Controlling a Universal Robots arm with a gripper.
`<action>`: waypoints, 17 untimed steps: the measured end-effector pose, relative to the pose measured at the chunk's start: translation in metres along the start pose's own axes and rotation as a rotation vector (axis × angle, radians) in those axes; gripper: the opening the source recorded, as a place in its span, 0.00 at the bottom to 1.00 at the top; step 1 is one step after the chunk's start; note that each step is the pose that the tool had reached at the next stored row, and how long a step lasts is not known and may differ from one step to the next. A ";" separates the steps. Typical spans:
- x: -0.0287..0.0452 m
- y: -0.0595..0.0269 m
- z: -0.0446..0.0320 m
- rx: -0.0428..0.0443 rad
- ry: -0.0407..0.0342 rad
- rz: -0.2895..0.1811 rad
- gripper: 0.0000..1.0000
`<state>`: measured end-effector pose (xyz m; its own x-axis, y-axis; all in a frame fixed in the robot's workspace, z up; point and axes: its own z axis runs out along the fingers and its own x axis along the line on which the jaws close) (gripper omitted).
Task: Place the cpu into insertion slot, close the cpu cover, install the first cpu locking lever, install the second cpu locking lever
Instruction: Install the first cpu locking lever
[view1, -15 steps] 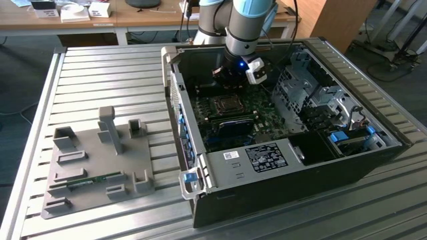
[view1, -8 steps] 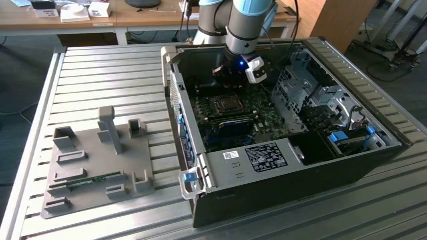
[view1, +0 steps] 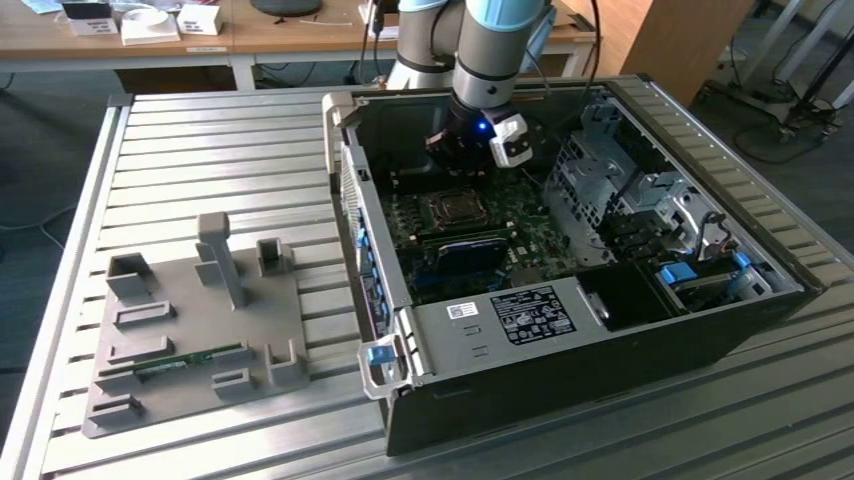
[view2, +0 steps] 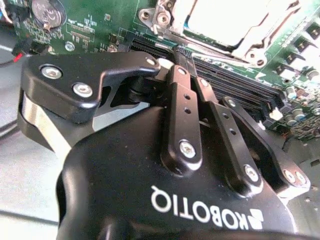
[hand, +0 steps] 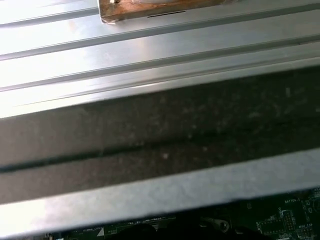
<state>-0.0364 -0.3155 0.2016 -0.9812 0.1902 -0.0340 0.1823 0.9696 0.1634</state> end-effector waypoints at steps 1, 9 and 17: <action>0.0000 0.0001 0.0000 0.0003 -0.0010 0.007 0.11; 0.0021 0.0007 -0.0001 0.0012 -0.0048 0.029 0.11; 0.0035 0.0024 0.0000 0.0013 -0.0058 0.035 0.11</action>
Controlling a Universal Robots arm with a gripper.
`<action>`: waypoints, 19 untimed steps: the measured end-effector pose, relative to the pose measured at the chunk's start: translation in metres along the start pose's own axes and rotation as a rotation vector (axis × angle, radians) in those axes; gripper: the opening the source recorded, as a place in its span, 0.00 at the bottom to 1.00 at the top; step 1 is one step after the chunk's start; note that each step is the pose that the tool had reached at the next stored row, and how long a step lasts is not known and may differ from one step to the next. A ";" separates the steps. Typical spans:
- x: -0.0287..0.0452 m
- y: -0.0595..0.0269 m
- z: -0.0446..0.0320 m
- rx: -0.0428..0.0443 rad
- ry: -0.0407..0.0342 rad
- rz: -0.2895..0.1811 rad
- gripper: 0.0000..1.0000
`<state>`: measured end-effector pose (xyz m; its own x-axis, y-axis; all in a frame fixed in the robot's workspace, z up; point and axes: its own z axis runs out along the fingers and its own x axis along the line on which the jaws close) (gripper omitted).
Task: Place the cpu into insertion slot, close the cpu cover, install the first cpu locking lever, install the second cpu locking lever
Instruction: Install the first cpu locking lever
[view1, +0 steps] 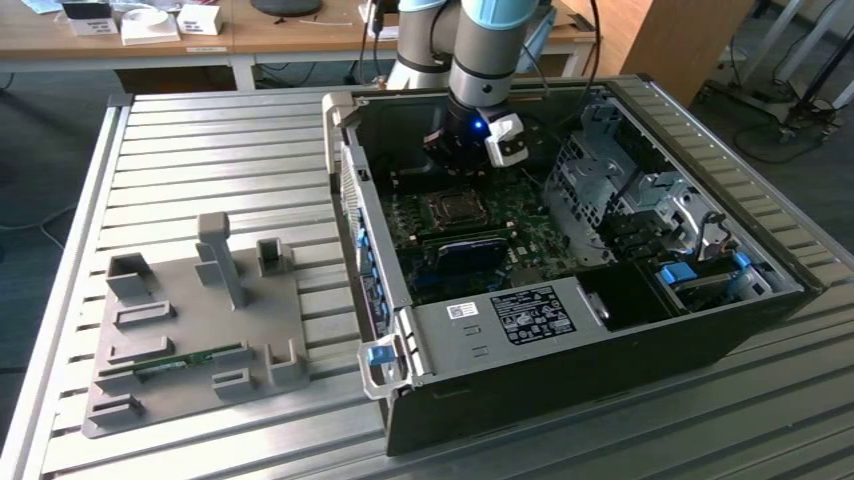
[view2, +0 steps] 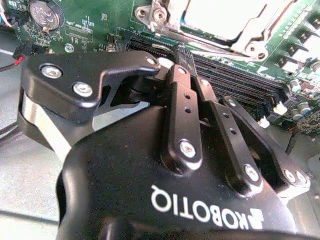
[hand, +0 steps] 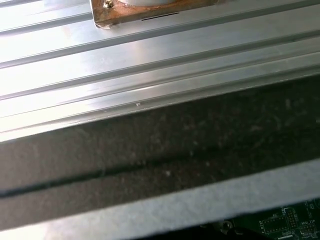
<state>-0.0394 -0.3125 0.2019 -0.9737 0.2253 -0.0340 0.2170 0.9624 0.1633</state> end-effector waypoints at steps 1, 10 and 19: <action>0.0000 0.0000 0.0000 -0.0001 0.0000 0.000 0.11; -0.0033 0.0015 0.0004 0.0000 -0.0005 0.002 0.11; -0.0032 0.0022 0.0005 0.0003 -0.0011 0.007 0.11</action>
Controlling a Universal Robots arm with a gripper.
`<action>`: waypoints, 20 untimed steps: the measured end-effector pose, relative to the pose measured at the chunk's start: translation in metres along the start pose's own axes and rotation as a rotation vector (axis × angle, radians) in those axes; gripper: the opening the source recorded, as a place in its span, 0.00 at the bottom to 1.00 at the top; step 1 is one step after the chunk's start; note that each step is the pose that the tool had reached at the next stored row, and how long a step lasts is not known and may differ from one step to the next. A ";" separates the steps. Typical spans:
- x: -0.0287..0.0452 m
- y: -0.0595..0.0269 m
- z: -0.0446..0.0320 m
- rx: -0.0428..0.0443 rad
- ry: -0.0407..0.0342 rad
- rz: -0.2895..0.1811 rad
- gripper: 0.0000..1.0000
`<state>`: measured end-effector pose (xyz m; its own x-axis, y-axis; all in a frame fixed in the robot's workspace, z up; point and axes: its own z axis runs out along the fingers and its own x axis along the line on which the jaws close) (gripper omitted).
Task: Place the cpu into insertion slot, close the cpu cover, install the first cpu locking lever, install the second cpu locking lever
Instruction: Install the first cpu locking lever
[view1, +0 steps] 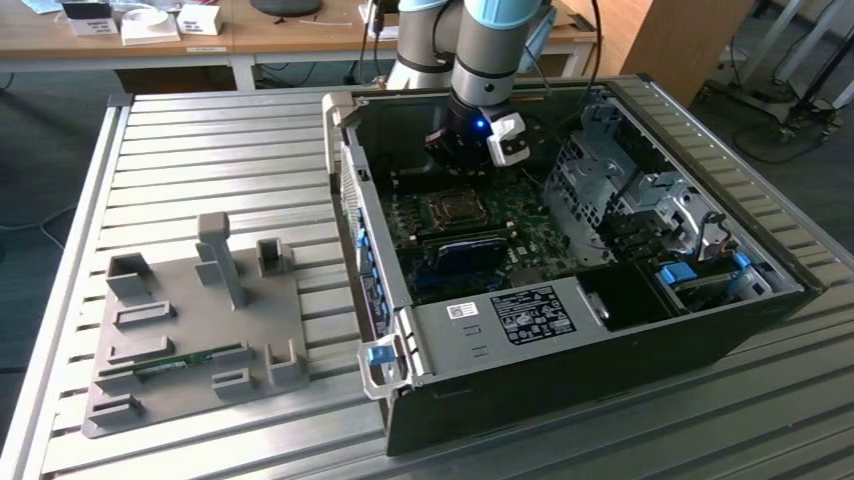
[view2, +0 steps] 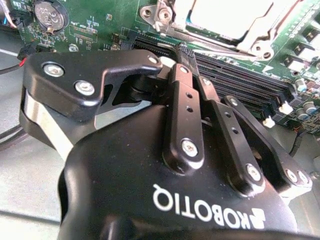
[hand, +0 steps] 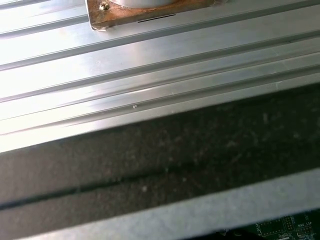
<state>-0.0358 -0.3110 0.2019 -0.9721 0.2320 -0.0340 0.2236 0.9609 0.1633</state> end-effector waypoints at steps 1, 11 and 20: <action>0.0000 0.0000 0.0000 -0.0001 -0.0001 0.001 0.11; 0.0000 0.0000 0.0005 0.0284 -0.0077 -0.001 0.11; 0.0001 0.0000 0.0009 0.0413 -0.0137 -0.002 0.11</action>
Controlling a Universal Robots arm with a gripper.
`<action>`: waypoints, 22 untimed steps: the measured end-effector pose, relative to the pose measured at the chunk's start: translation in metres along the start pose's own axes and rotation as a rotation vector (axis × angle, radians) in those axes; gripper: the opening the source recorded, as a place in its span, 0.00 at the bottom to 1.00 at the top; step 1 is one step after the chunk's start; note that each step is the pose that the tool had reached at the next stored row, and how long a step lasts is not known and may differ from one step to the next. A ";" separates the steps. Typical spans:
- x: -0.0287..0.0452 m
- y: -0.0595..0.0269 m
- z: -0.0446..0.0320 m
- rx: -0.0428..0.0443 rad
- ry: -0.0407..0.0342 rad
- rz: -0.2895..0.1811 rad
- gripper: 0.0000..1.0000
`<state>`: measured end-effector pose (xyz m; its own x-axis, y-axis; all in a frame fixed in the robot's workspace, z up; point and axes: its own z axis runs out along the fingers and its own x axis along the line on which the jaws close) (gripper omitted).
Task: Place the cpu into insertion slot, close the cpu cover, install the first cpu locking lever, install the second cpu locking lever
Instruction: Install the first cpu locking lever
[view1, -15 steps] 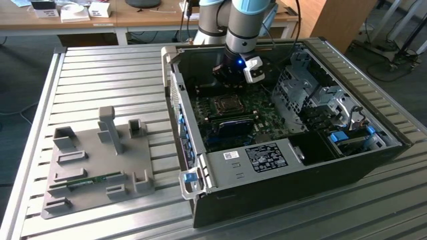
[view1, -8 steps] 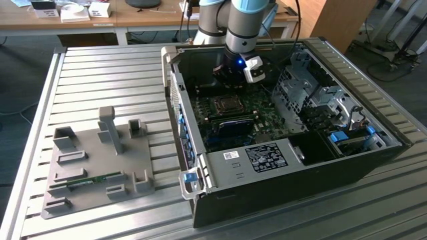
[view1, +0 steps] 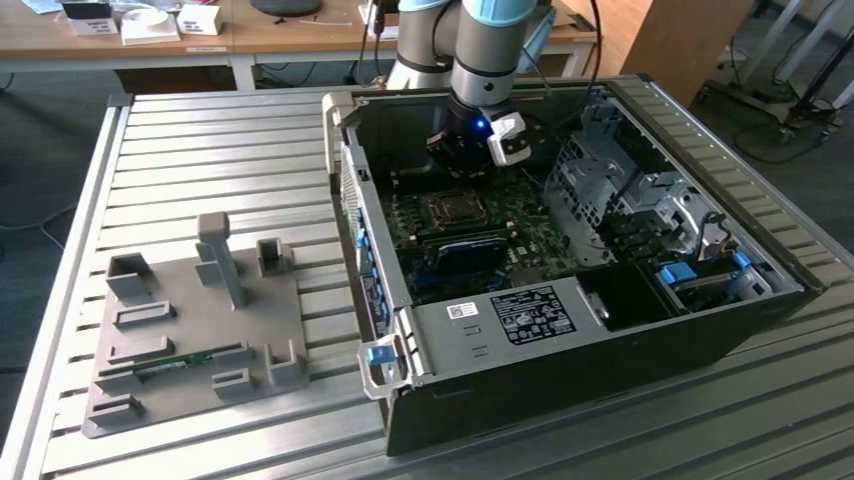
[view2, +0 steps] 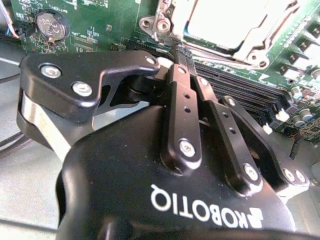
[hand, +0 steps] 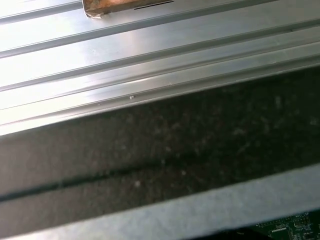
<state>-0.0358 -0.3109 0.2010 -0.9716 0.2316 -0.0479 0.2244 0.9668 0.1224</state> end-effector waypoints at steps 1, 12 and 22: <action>-0.0001 0.0002 -0.0007 -0.0001 0.0000 0.000 0.11; 0.0011 0.0054 -0.0046 0.0003 -0.0014 0.011 0.11; 0.0018 0.0066 -0.0044 -0.0010 -0.0032 0.029 0.11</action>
<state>-0.0365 -0.3046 0.2061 -0.9645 0.2597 -0.0475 0.2523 0.9596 0.1248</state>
